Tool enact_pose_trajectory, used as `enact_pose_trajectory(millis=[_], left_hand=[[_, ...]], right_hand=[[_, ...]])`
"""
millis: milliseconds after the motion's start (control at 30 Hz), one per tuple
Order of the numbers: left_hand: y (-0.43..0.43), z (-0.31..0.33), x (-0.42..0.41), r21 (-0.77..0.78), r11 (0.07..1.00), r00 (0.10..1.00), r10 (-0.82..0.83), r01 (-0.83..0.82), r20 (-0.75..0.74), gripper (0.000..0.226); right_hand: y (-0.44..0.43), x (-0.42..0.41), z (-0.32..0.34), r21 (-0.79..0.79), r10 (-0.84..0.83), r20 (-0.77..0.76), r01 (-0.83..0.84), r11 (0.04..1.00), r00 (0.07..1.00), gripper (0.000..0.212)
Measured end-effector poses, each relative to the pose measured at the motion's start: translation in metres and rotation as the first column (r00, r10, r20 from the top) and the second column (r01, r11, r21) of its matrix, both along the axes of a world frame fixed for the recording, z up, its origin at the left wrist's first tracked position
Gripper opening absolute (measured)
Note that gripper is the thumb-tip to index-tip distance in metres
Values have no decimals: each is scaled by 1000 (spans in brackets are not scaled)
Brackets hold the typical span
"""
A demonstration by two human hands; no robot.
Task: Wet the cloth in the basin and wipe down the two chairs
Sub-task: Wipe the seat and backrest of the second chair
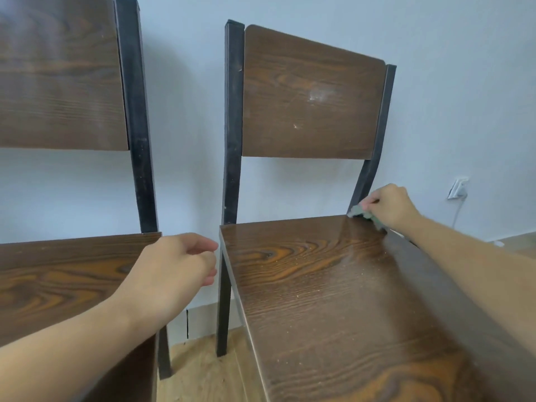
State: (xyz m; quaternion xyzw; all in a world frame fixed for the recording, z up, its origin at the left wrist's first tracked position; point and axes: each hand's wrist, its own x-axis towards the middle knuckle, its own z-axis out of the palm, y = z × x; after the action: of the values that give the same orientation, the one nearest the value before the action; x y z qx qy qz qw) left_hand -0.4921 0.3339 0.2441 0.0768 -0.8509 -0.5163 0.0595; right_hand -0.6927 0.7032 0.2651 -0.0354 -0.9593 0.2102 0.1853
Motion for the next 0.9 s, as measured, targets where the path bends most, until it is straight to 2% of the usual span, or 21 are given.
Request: enact_pose_trajectory(millis=[133, 400, 633, 900], left_hand=[[-6, 3, 7, -142, 990, 995, -3, -11, -98, 26], [-4, 13, 18, -116, 991, 996, -68, 61, -65, 25], [-6, 20, 45, -181, 980, 993, -101, 88, -61, 25], [-10, 23, 68, -182, 979, 990, -108, 90, -90, 21]], right_hand=[[-50, 20, -13, 18, 117, -18, -117, 993, 993, 13], [-131, 86, -13, 22, 386, 26, -386, 922, 922, 13], [-124, 130, -11, 19, 454, 71, -457, 889, 888, 17], [-90, 229, 8, 68, 581, 198, -603, 795, 789, 19]])
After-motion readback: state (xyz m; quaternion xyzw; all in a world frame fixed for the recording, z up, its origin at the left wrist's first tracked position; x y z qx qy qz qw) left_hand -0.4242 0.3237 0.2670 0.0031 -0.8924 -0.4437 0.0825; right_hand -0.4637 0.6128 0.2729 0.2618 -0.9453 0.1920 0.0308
